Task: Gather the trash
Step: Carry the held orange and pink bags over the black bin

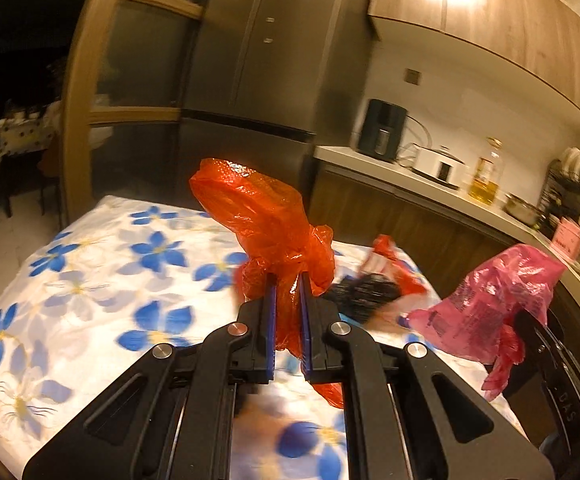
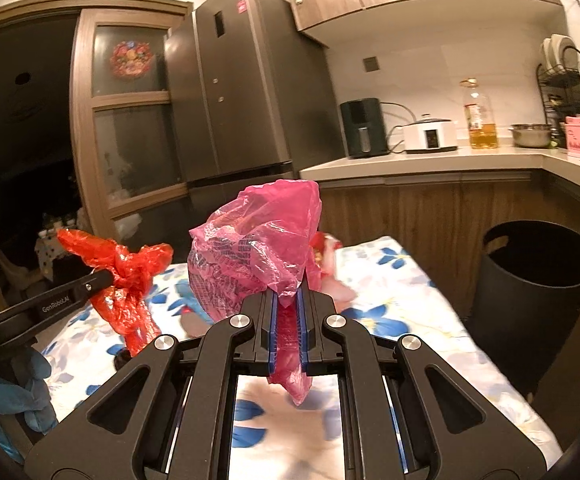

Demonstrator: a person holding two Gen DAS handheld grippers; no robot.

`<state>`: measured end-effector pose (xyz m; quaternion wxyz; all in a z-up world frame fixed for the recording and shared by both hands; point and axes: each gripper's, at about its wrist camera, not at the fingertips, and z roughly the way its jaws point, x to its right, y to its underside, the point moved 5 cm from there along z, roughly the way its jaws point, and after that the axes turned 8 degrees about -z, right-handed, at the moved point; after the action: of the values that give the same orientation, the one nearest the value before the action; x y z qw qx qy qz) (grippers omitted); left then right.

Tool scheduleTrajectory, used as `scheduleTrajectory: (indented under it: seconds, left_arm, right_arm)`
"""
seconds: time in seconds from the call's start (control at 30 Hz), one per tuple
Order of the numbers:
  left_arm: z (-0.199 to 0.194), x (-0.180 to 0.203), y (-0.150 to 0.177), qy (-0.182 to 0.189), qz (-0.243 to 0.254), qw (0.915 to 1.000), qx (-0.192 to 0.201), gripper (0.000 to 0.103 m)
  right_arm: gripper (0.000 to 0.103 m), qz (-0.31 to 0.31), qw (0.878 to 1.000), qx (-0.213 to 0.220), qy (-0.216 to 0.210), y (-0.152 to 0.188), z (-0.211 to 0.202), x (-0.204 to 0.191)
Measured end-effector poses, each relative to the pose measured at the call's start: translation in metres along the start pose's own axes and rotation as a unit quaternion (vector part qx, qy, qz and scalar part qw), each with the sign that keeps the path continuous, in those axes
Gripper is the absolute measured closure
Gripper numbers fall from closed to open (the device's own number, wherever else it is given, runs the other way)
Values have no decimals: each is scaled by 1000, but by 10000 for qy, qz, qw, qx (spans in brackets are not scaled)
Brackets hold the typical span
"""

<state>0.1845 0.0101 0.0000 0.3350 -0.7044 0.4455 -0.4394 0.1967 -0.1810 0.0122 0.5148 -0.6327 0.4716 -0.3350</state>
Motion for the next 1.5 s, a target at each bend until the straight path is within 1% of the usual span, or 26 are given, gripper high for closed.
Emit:
scheduleTrajectory:
  seconds: [0.17, 0.33, 0.47, 0.8, 1.17, 1.5]
  left_arm:
    - [9, 43, 12, 322, 298, 9990, -108, 94]
    - [16, 81, 23, 629, 572, 9962, -211, 94]
    - [22, 117, 29, 875, 793, 9927, -248, 94]
    - [38, 196, 41, 1401, 1168, 9826, -344, 94]
    - [52, 272, 55, 1904, 1513, 9692, -386, 94]
    - [63, 321, 58, 2249, 1624, 9601, -344, 94]
  right_arm:
    - [95, 106, 9994, 43, 313, 1, -12, 32]
    - [95, 205, 9978, 105, 619, 2, -22, 64]
    - [95, 279, 9957, 146, 876, 2, -29, 91]
    - [95, 405, 9882, 270, 1455, -1, -44, 149]
    - [95, 471, 9779, 324, 2011, -7, -54, 206]
    - [96, 515, 9688, 349, 2399, -19, -55, 251]
